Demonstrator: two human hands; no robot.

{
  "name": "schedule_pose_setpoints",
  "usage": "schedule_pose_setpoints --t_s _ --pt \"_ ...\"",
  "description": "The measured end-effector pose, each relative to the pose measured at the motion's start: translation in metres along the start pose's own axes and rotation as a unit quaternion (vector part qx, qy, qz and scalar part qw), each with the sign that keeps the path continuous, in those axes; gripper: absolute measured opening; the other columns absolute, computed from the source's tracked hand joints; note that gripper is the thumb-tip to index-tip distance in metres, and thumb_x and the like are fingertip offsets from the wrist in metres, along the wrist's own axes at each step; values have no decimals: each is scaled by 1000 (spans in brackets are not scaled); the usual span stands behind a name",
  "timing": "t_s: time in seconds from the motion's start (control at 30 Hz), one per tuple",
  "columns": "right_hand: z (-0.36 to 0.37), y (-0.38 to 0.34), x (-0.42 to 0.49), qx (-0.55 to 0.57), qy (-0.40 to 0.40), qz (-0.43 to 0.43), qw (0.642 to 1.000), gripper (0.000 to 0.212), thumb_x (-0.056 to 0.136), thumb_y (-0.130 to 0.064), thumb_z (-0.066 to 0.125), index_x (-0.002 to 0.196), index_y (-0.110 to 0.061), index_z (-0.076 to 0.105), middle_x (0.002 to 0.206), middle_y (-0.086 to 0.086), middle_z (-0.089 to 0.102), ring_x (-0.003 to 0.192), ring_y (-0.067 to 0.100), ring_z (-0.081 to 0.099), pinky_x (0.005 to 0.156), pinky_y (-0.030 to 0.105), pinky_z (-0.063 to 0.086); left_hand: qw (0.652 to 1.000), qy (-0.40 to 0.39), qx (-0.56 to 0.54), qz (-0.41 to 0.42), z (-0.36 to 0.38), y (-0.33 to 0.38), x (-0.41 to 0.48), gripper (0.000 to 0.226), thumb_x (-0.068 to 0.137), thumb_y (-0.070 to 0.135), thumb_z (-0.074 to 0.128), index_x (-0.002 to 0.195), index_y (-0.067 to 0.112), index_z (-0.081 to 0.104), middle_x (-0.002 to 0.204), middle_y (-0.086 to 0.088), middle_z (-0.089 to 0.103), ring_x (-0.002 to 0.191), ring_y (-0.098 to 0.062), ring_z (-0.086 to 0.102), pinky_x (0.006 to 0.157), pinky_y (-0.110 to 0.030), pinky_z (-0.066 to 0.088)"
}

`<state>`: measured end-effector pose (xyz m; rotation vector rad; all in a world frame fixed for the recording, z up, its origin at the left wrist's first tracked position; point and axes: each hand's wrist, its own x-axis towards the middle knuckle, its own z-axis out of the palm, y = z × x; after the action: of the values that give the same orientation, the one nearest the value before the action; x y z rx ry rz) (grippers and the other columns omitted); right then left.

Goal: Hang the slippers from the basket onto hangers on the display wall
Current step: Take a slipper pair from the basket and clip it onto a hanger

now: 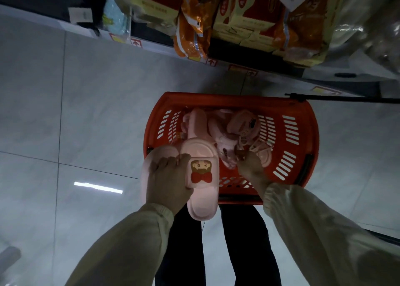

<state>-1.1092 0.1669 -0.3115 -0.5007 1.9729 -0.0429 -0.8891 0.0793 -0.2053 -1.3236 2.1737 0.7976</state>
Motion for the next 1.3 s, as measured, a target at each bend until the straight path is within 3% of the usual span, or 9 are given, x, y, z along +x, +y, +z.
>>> schedule_pose_setpoints --t_s 0.17,0.43,0.6,0.73,0.8,0.9,1.03,1.17,1.3 --pt "-17 -1 -46 9 70 22 997 22 89 -7 60 102 -9 77 102 19 74 100 35 70 87 41 54 1000 19 11 -12 -8 4 -13 76 53 44 88 121 22 61 94 -1 69 87 -26 66 88 -43 52" --pt "-53 1 -123 204 121 35 971 46 78 15 52 81 -24 75 89 -1 76 90 22 72 90 43 57 999 26 -8 -43 -41 24 -43 75 54 44 87 122 24 63 94 0 70 87 -25 66 88 -43 52" --pt "-84 -16 -172 285 91 34 954 32 75 16 44 75 -4 69 77 20 72 70 38 68 72 49 56 998 14 4 -55 -79 32 -71 73 50 41 87 118 22 67 91 0 72 83 -26 68 86 -43 54" --pt "-124 -41 -222 253 69 46 964 25 83 20 39 82 5 59 69 22 64 47 27 59 45 29 50 998 23 22 -59 -135 41 -102 69 73 44 71 138 27 52 115 1 69 105 -24 64 101 -41 43" --pt "-143 -49 -246 252 58 49 965 26 83 16 46 99 -4 54 79 19 62 56 29 61 43 27 49 997 -1 26 -72 -167 47 -120 70 81 45 64 145 29 40 127 0 64 117 -23 59 107 -38 37" --pt "-165 -54 -266 200 56 35 977 47 81 -4 54 125 -21 49 102 11 64 85 35 67 69 38 56 996 -10 33 -86 -209 57 -152 72 80 46 62 145 28 38 123 -1 64 113 -24 60 101 -35 42" --pt "-205 -73 -298 197 50 39 978 26 84 0 62 110 -2 68 95 16 70 82 30 65 74 37 53 994 6 40 -106 -249 71 -197 76 81 49 64 148 26 35 124 -4 63 116 -27 59 100 -36 42" --pt "-240 -89 -327 198 36 7 980 33 76 2 73 108 -6 71 100 18 72 86 32 68 82 44 58 992 16 25 -122 -279 84 -232 85 82 54 64 153 26 27 133 -8 57 122 -29 55 103 -36 40" --pt "-269 -105 -370 227 18 -39 973 34 77 12 70 107 -4 65 94 16 67 78 29 63 60 30 51 991 56 18 -123 -305 99 -254 87 82 52 67 153 25 26 131 -9 58 117 -28 58 99 -35 45"
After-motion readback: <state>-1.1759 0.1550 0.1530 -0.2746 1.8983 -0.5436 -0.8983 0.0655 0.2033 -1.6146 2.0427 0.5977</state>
